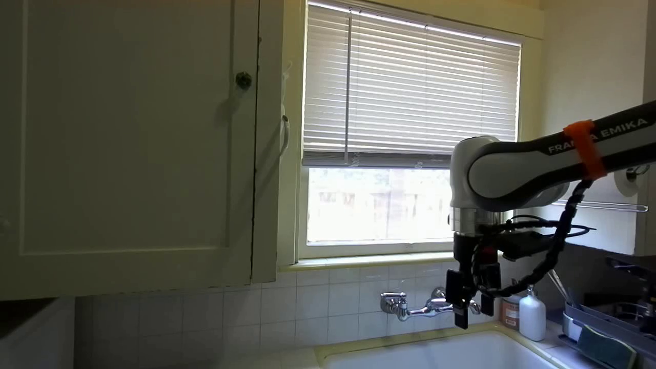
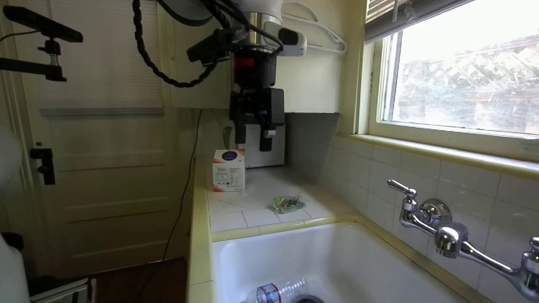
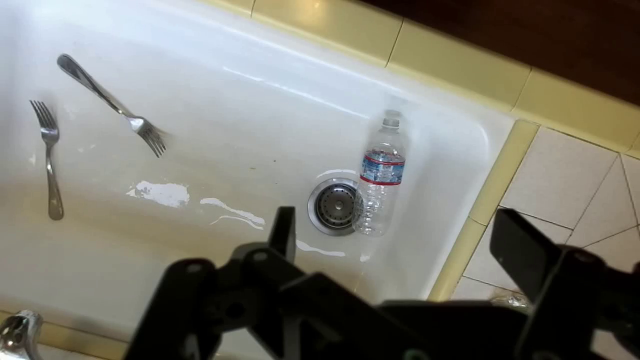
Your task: Turn on the tap
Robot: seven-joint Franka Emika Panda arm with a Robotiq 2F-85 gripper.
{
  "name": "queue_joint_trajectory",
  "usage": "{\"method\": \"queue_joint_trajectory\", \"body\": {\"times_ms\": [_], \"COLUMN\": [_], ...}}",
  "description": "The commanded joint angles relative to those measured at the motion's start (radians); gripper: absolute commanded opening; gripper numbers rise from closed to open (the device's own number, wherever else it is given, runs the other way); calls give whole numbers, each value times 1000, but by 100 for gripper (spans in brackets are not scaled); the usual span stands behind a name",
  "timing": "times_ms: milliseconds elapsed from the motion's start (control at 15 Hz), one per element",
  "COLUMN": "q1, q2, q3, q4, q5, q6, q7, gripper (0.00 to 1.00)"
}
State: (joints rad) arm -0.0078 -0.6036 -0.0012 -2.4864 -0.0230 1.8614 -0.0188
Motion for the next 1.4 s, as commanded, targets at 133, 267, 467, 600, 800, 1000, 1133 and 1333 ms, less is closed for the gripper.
{"method": "queue_joint_trajectory", "body": {"times_ms": [133,267,467,600,800,1000,1133,1333], "q1": [2,2,2,2,-4,-33,-66,-115], "q2": [0,0,0,0,5,43,90,176], "q3": [-2,-2,-2,-2,0,-2,-7,-18], "q4": [2,2,2,2,1,11,27,64], "q5": [-1,-1,-1,-1,-5,-9,-19,-28], "q6": [-2,-2,-2,-2,9,66,134,231], "q7": [1,1,1,1,14,73,130,205], "gripper": [100,100,100,100,100,100,100,100]}}
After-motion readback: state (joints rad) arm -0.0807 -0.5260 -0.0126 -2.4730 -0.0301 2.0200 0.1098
